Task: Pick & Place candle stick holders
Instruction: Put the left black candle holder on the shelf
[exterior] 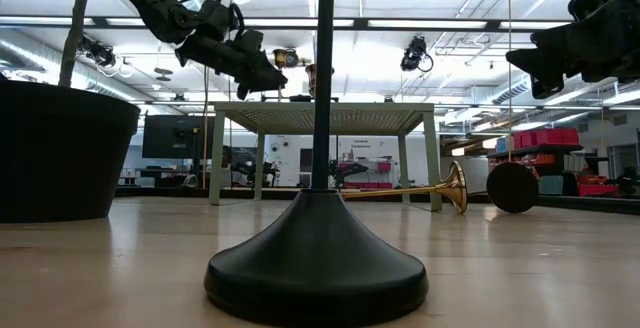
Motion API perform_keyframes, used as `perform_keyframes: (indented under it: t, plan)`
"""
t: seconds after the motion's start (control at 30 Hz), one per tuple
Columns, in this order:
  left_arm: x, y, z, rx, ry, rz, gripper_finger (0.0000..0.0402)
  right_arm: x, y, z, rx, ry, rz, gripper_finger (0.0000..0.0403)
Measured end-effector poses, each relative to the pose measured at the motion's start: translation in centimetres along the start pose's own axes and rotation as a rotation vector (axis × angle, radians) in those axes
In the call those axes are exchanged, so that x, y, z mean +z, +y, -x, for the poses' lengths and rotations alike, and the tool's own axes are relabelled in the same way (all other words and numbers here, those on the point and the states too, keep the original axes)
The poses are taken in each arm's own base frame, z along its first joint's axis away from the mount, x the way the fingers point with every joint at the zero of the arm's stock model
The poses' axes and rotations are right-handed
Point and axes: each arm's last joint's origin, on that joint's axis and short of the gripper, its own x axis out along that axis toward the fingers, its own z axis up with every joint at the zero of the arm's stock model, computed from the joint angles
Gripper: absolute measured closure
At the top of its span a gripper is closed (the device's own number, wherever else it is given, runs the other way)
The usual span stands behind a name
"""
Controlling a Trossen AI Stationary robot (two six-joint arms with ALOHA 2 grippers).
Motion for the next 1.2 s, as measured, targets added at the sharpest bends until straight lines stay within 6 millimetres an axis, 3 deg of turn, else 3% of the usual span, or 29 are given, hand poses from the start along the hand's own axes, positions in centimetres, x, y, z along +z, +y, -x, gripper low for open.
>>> perform_keyframes:
  t: [0.13,0.7,1.2]
  plan:
    - [0.3,-0.3,0.3,-0.054,-0.009,-0.007,0.0268,0.5,0.0,0.0,-0.002,-0.052,0.07,0.0218]
    - [3.2,-2.2,3.4,-0.036,-0.116,-0.126,0.0259,1.4,0.1,0.1,0.008,-0.147,0.03,0.0218]
    - [3.5,-2.3,3.7,0.023,-0.125,-0.129,0.0259,2.4,0.1,0.3,0.014,-0.249,0.008,0.0218]
